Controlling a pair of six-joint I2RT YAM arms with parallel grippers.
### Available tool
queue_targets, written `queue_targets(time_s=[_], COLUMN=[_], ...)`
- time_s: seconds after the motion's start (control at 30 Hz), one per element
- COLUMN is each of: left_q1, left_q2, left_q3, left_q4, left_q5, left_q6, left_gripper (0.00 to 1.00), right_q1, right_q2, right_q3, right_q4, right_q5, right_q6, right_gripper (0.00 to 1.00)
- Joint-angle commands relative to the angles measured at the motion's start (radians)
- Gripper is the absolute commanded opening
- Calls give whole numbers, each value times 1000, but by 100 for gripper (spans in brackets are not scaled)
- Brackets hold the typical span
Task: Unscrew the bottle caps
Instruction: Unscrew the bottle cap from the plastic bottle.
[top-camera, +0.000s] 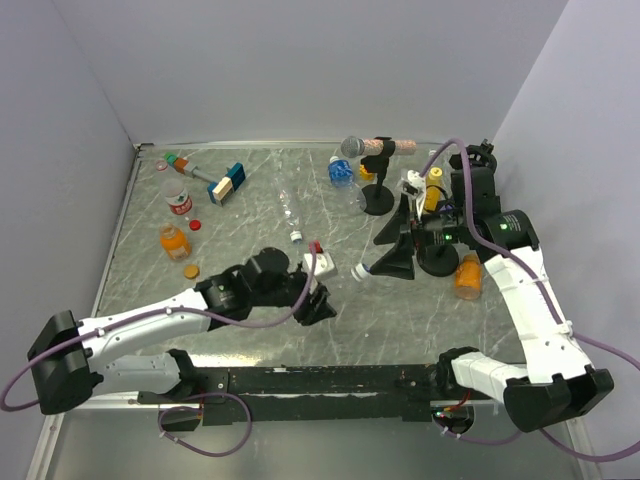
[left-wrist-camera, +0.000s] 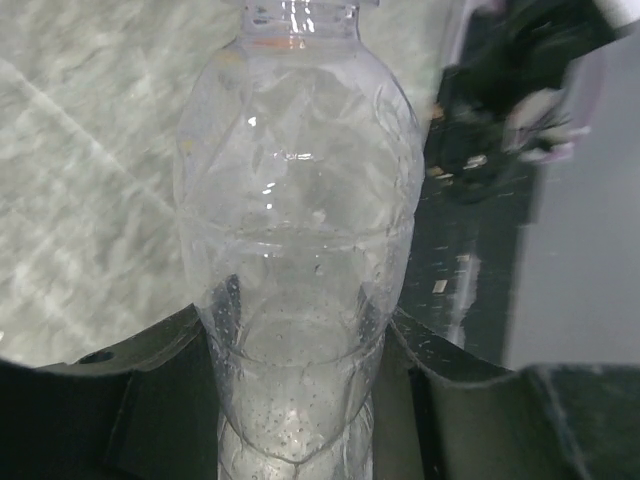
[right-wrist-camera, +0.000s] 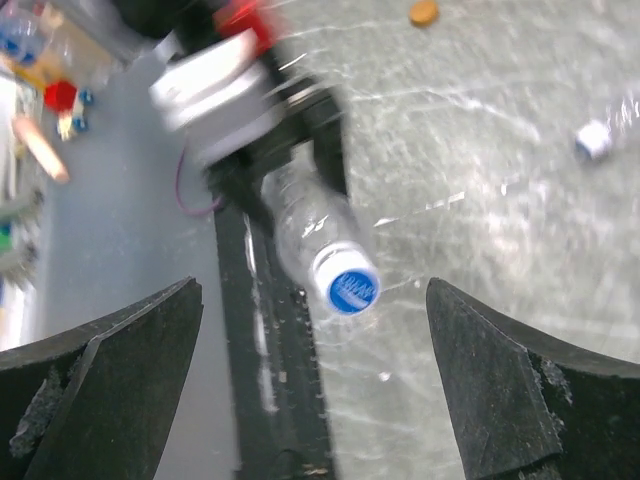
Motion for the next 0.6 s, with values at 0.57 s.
queue_targets(time_s=[0.57], left_q1=[-302], left_q2=[132], left_q3=[168], left_q4=[-27], left_q5=[-719], left_q6=[115], left_gripper=[17], right_q1=[-26], right_q2=[81], right_q3=[-71], right_q4=[-45], right_q5=[87], right_q6=[356], right_gripper=[74])
